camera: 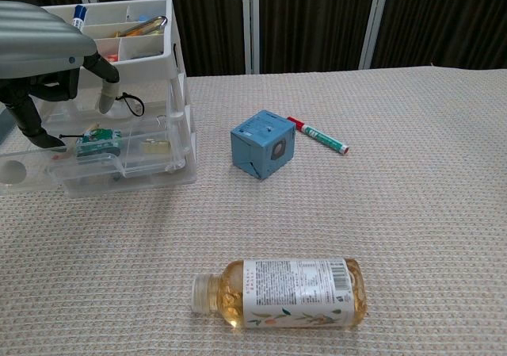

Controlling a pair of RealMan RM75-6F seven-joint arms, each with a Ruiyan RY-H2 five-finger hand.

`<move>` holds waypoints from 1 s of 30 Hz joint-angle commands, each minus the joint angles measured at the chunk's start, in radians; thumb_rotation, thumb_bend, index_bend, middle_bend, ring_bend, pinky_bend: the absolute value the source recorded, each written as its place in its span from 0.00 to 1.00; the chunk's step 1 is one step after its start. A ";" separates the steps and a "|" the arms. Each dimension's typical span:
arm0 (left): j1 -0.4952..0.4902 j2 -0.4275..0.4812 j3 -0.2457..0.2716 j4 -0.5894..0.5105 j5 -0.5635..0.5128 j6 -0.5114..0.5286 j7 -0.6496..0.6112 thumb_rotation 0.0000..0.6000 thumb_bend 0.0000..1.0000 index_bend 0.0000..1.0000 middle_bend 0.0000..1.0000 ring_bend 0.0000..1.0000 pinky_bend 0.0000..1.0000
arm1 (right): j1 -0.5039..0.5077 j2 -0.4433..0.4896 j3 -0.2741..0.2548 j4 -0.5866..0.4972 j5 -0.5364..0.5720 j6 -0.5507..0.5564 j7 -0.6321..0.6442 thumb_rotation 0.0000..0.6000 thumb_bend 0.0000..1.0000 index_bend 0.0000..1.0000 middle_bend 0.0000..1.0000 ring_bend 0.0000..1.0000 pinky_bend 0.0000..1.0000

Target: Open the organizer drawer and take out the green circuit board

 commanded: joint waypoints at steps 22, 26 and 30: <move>-0.146 -0.042 0.065 -0.001 -0.194 0.053 0.067 1.00 0.03 0.37 0.97 0.93 0.81 | 0.000 0.001 0.007 0.005 0.001 0.011 0.041 1.00 0.03 0.09 0.00 0.00 0.00; -0.162 -0.045 0.075 -0.005 -0.217 0.062 0.075 1.00 0.08 0.37 0.97 0.93 0.81 | 0.000 0.002 0.008 0.007 -0.001 0.015 0.054 1.00 0.03 0.09 0.00 0.00 0.00; -0.179 -0.043 0.088 -0.007 -0.242 0.071 0.080 1.00 0.16 0.38 0.97 0.93 0.81 | -0.001 0.001 0.008 0.010 -0.005 0.019 0.060 1.00 0.03 0.09 0.00 0.00 0.00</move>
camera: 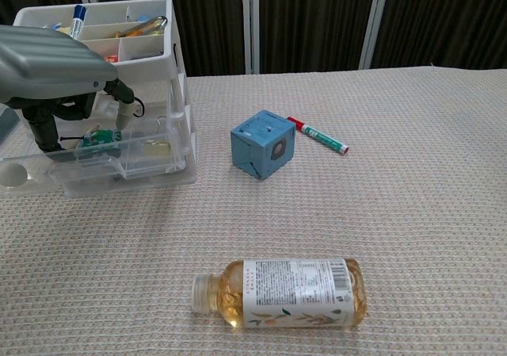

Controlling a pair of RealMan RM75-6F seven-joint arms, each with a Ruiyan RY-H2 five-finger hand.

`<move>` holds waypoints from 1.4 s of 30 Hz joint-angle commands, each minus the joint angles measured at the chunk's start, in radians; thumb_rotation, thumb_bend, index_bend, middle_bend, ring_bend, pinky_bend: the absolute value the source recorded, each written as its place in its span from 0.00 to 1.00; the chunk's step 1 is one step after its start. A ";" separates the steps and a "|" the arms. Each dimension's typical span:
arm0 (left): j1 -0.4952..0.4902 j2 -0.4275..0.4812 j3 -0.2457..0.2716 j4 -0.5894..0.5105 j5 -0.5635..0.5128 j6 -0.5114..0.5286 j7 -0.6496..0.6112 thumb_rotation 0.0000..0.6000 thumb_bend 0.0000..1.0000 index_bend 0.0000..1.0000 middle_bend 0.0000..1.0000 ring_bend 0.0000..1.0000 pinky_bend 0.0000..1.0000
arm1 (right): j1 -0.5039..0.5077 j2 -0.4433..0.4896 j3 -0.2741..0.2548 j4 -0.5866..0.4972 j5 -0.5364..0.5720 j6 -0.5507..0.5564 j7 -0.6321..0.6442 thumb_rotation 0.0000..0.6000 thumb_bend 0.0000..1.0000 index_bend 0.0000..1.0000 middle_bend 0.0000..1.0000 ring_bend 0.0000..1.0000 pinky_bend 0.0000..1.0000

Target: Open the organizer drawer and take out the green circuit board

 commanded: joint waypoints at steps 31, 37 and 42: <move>-0.020 0.046 0.069 -0.021 0.083 0.052 -0.141 1.00 0.46 0.44 0.97 0.93 0.81 | 0.002 -0.001 -0.005 0.001 -0.009 0.000 0.010 1.00 0.03 0.09 0.00 0.00 0.00; -0.002 0.085 0.077 -0.048 0.129 0.068 -0.178 1.00 0.46 0.44 0.97 0.93 0.81 | 0.001 -0.002 -0.006 -0.001 -0.010 -0.001 0.006 1.00 0.03 0.09 0.00 0.00 0.00; 0.024 0.133 0.084 -0.088 0.190 0.088 -0.216 1.00 0.46 0.44 0.97 0.93 0.81 | 0.001 -0.003 -0.006 0.000 -0.008 -0.001 0.004 1.00 0.03 0.09 0.00 0.00 0.00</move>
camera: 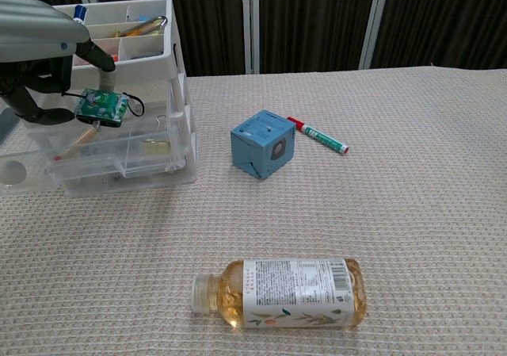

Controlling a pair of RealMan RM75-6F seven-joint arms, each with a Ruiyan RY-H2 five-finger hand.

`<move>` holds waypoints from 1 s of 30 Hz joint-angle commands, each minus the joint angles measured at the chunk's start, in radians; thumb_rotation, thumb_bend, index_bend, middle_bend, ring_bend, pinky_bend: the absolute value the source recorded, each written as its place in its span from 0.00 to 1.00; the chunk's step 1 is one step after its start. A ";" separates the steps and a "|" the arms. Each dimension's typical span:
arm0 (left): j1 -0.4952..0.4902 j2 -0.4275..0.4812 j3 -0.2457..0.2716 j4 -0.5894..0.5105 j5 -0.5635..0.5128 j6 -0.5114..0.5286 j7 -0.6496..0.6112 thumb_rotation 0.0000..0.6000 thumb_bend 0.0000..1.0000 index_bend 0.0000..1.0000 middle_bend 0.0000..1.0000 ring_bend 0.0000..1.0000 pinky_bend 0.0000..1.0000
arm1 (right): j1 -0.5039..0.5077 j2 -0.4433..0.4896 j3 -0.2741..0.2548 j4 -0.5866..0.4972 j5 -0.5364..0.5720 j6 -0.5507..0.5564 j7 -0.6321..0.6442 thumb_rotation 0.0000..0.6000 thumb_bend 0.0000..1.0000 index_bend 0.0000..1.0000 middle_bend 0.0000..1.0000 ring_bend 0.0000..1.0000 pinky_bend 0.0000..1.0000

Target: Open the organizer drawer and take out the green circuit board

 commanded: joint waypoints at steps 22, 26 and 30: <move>0.336 0.218 0.160 0.085 0.541 0.183 -0.451 1.00 0.46 0.44 0.97 0.93 0.81 | 0.000 -0.009 -0.007 -0.008 -0.005 -0.007 -0.035 1.00 0.03 0.09 0.00 0.00 0.00; 0.386 0.200 0.171 0.165 0.579 0.205 -0.521 1.00 0.46 0.44 0.97 0.93 0.81 | 0.000 -0.011 -0.007 -0.008 -0.004 -0.008 -0.039 1.00 0.03 0.09 0.00 0.00 0.00; 0.427 0.162 0.170 0.252 0.588 0.207 -0.593 1.00 0.46 0.44 0.97 0.93 0.81 | 0.001 -0.014 -0.007 -0.007 -0.003 -0.011 -0.044 1.00 0.03 0.09 0.00 0.00 0.00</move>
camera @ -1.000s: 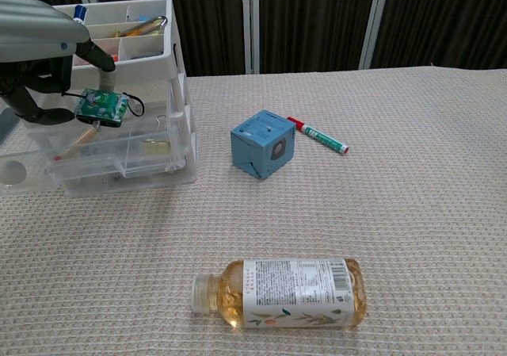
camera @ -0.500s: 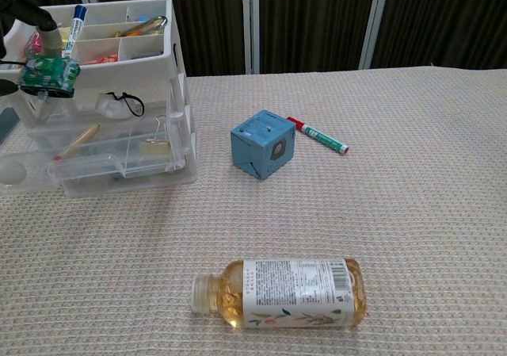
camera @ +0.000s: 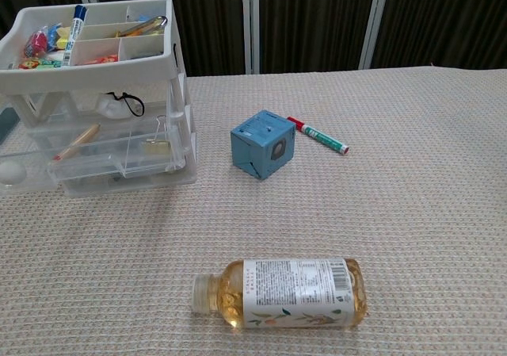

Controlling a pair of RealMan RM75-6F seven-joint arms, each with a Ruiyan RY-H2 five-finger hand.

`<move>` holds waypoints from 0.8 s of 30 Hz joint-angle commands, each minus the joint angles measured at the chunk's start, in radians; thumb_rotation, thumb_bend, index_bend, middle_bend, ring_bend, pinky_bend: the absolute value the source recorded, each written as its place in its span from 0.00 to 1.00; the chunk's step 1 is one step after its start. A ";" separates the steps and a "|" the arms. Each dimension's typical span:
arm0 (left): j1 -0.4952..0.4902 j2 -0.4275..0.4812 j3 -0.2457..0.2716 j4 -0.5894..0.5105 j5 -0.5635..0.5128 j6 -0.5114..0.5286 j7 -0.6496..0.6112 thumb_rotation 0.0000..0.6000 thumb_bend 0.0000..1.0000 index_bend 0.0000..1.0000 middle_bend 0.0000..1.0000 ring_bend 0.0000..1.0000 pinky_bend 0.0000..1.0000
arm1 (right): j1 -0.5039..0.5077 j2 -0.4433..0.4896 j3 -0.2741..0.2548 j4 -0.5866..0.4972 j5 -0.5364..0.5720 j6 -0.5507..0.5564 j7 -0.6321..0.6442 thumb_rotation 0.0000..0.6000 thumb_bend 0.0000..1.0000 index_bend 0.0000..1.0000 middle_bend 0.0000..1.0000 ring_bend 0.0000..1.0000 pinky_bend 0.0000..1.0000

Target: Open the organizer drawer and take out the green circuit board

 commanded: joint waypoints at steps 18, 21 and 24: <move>0.087 -0.254 -0.043 0.358 -0.035 -0.107 -0.143 1.00 0.43 0.42 0.96 0.93 0.81 | 0.002 -0.008 -0.002 0.003 0.001 -0.008 -0.015 1.00 0.03 0.09 0.00 0.00 0.00; 0.092 -0.286 -0.060 0.392 -0.040 -0.110 -0.165 1.00 0.34 0.40 0.96 0.93 0.81 | 0.003 -0.008 -0.002 0.002 0.003 -0.009 -0.016 1.00 0.03 0.09 0.00 0.00 0.00; 0.098 -0.310 -0.072 0.416 -0.041 -0.108 -0.172 1.00 0.25 0.36 0.95 0.93 0.81 | 0.002 -0.007 -0.002 0.002 0.004 -0.009 -0.016 1.00 0.03 0.09 0.00 0.00 0.00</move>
